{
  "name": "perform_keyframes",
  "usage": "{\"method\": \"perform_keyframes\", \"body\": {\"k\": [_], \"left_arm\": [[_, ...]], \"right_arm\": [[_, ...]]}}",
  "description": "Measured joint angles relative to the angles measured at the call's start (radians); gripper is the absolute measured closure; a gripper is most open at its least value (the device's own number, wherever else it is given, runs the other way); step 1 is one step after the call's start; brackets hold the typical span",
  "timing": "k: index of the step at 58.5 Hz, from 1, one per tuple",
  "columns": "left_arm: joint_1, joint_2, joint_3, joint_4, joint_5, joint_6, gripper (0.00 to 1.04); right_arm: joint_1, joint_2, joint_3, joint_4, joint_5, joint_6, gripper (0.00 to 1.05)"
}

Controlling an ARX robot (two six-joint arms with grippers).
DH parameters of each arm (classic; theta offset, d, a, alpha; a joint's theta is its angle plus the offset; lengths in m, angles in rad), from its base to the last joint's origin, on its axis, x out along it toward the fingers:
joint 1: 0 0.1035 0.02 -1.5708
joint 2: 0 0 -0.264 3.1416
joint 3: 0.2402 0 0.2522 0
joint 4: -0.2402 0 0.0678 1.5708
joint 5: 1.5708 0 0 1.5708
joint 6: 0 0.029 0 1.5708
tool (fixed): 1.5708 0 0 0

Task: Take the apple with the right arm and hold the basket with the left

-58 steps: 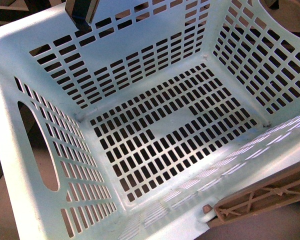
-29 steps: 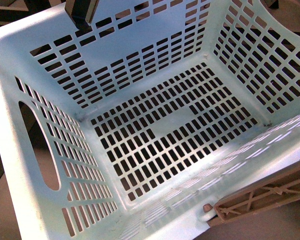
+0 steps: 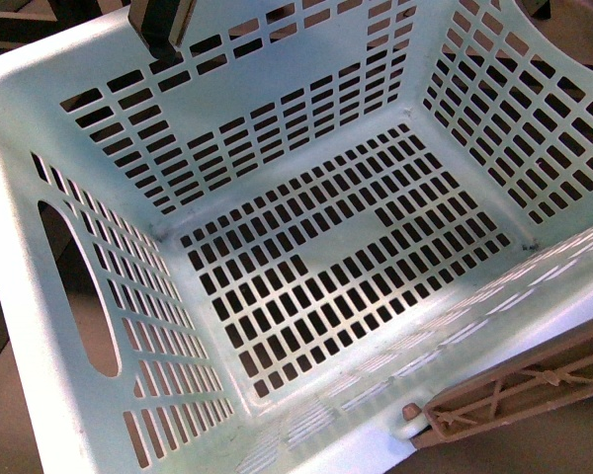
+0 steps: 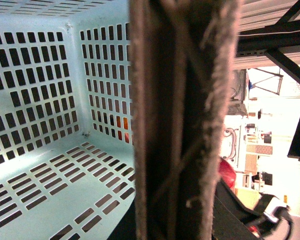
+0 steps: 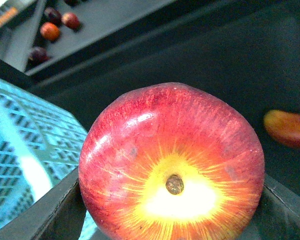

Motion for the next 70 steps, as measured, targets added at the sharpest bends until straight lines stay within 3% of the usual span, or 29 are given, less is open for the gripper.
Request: {"method": "perform_keyframes", "body": {"k": [22, 37, 41, 49, 56, 64, 70], "left_arm": [[0.000, 0.000, 0.000, 0.000, 0.000, 0.000, 0.99], [0.000, 0.000, 0.000, 0.000, 0.000, 0.000, 0.99], [0.000, 0.000, 0.000, 0.000, 0.000, 0.000, 0.99], [0.000, 0.000, 0.000, 0.000, 0.000, 0.000, 0.99], [0.000, 0.000, 0.000, 0.000, 0.000, 0.000, 0.99], [0.000, 0.004, -0.001, 0.000, 0.000, 0.007, 0.99], [0.001, 0.004, 0.000, 0.000, -0.011, 0.005, 0.99]], "right_arm": [[0.505, -0.053, 0.007, 0.051, 0.299, 0.225, 0.26], [0.717, 0.082, 0.012, 0.122, 0.429, 0.272, 0.26], [0.738, 0.100, 0.015, 0.126, 0.443, 0.277, 0.26], [0.749, 0.099, 0.028, 0.124, 0.452, 0.280, 0.07], [0.730, 0.051, 0.033, 0.093, 0.484, 0.259, 0.09], [0.666, -0.071, 0.004, 0.019, 0.541, 0.186, 0.09], [0.549, -0.213, -0.060, -0.049, 0.595, 0.104, 0.09]]}}
